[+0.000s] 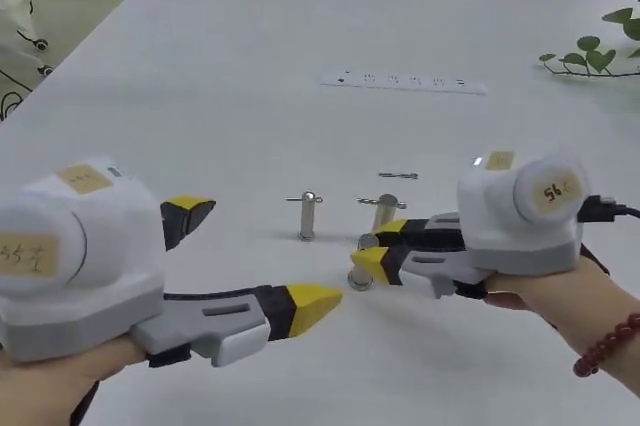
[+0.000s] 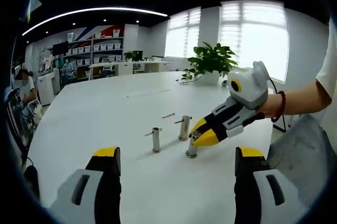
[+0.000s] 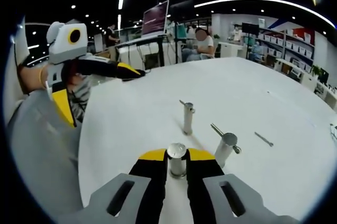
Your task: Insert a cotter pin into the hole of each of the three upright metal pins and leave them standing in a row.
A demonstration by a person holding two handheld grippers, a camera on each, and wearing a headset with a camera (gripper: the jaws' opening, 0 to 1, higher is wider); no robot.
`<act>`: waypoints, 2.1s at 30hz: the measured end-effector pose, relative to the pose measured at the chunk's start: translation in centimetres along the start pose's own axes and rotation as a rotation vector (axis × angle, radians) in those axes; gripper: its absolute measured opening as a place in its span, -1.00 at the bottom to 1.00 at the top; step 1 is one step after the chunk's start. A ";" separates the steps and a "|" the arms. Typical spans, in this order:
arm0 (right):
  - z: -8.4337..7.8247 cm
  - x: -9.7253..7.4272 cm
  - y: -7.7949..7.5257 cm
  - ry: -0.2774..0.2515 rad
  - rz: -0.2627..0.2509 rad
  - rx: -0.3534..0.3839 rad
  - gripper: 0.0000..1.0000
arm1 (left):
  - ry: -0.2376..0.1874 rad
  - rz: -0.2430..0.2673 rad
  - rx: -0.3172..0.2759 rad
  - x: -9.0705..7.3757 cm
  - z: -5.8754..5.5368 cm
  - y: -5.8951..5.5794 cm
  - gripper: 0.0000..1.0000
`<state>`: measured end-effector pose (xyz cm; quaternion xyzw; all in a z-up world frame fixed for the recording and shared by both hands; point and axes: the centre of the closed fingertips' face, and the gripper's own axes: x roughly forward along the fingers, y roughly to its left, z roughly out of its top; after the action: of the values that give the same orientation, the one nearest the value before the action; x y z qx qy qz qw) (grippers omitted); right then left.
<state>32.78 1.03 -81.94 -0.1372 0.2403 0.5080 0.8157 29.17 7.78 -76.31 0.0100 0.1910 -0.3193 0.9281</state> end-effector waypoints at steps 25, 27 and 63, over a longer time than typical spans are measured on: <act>1.9 -2.2 0.8 -0.066 0.044 0.180 -0.30 | 0.001 0.009 0.008 -0.1 -0.1 0.2 0.81; 2.2 -2.4 0.7 -0.068 0.046 0.182 -0.28 | 0.003 0.007 0.007 -0.1 -0.1 0.1 0.81; 1.2 -3.0 -13.0 0.114 -0.109 0.069 -0.53 | -0.038 0.017 -0.016 0.1 0.2 0.4 0.91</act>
<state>43.59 -6.50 -79.57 -0.1504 0.2958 0.4456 0.8315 29.52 7.98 -76.21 -0.0019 0.1760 -0.3102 0.9342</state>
